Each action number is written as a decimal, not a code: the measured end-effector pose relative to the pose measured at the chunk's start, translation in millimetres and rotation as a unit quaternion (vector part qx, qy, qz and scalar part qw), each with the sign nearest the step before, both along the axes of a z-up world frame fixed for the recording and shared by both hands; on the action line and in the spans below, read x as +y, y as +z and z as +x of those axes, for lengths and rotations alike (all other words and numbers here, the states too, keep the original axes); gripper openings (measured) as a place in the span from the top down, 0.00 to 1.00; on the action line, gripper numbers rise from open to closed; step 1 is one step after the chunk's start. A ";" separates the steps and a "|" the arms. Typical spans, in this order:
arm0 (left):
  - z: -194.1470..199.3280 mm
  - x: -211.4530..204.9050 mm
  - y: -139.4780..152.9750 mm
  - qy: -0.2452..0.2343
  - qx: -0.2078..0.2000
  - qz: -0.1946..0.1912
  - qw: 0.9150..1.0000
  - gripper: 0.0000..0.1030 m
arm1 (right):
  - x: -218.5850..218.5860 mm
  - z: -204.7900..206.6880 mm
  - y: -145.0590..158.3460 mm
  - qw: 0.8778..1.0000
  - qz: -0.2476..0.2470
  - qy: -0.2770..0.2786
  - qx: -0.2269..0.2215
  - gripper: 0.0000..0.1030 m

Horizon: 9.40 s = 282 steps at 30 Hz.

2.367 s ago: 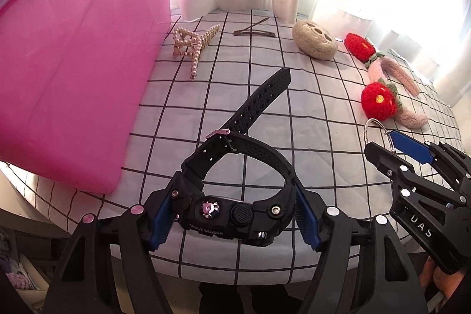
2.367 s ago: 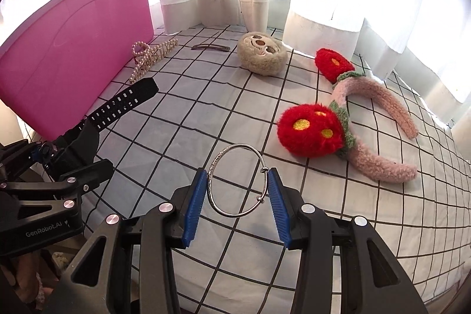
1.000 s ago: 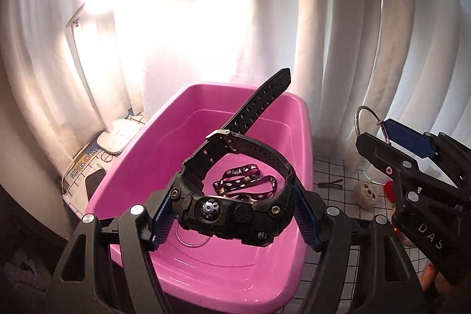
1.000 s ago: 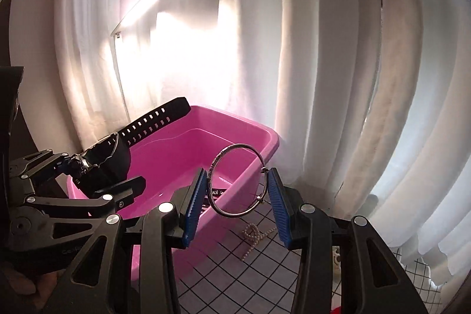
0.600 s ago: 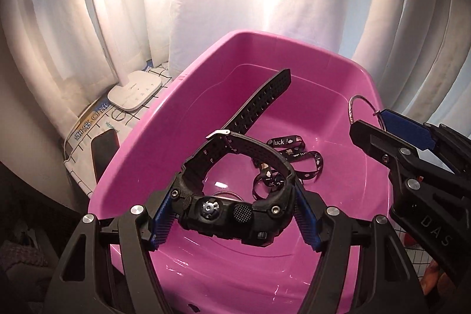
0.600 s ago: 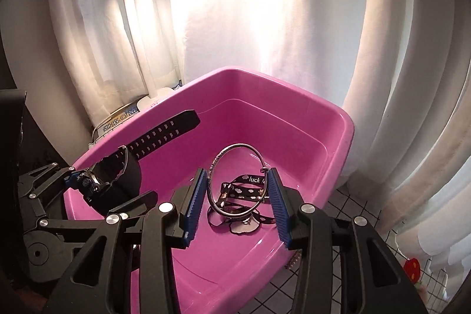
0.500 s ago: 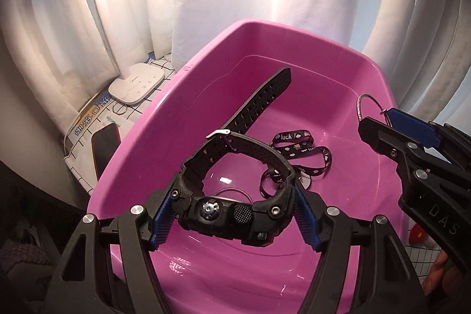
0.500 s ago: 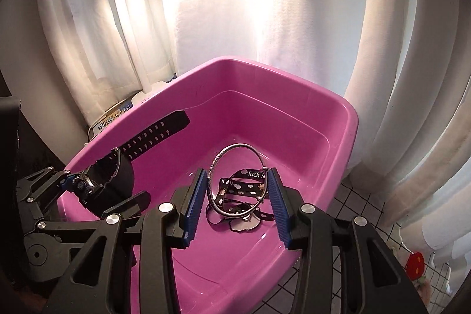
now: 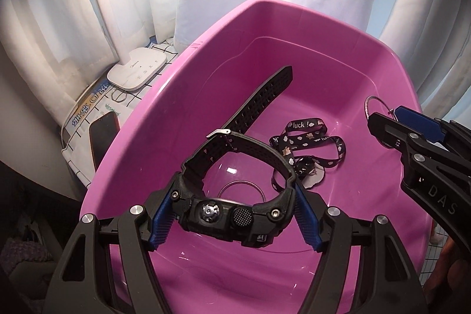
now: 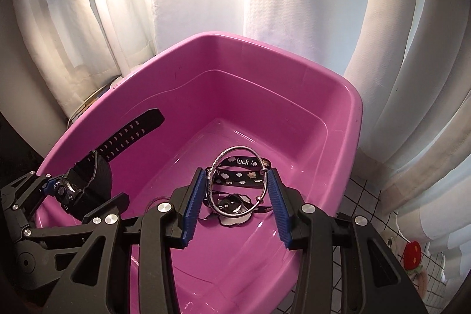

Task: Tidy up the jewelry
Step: 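Carry the watch and small ring into the pink tub and open both tools, then withdraw both tools from the tub toward the remaining items, then grasp the pearl hair claw with the left tool while the right tool grasps the pink headband, then lift the hair claw and headband and carry both over the pink tub, then lower both tools into the tub and open them to release the items, then withdraw both tools from the tub toward the sloth toy and brown clip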

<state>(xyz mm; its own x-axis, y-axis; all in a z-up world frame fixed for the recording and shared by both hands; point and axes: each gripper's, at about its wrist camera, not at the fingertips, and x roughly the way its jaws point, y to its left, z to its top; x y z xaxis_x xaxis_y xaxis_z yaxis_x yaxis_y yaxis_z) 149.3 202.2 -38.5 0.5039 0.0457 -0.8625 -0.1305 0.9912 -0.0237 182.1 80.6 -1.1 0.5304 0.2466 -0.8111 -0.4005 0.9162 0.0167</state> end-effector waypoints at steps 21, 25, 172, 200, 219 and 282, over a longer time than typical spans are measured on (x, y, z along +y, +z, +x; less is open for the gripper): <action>-12.2 0.7 21.4 0.017 -0.037 0.023 0.999 0.20 | -11.2 -5.8 15.5 1.000 0.004 -0.016 -0.016 0.38; -21.3 -4.7 30.1 0.018 -0.050 0.017 0.998 0.20 | -20.2 -16.1 24.4 0.999 0.016 -0.020 -0.024 0.38; -40.9 -188.1 80.8 -0.130 -0.168 -0.020 0.977 0.93 | -221.7 -132.6 38.4 0.978 0.103 -0.095 -0.157 0.58; -4.3 12.8 54.3 0.034 -0.105 0.002 0.994 0.93 | 13.1 -49.8 61.1 0.983 0.072 0.128 -0.113 0.58; 6.0 14.2 40.6 0.015 -0.084 0.009 0.996 0.68 | 31.4 -5.9 32.2 0.995 0.034 0.091 -0.030 0.40; 21.6 -281.9 -42.8 -0.155 -0.054 -0.007 0.986 0.09 | -287.7 -12.9 -129.8 0.979 0.046 -0.196 0.031 0.34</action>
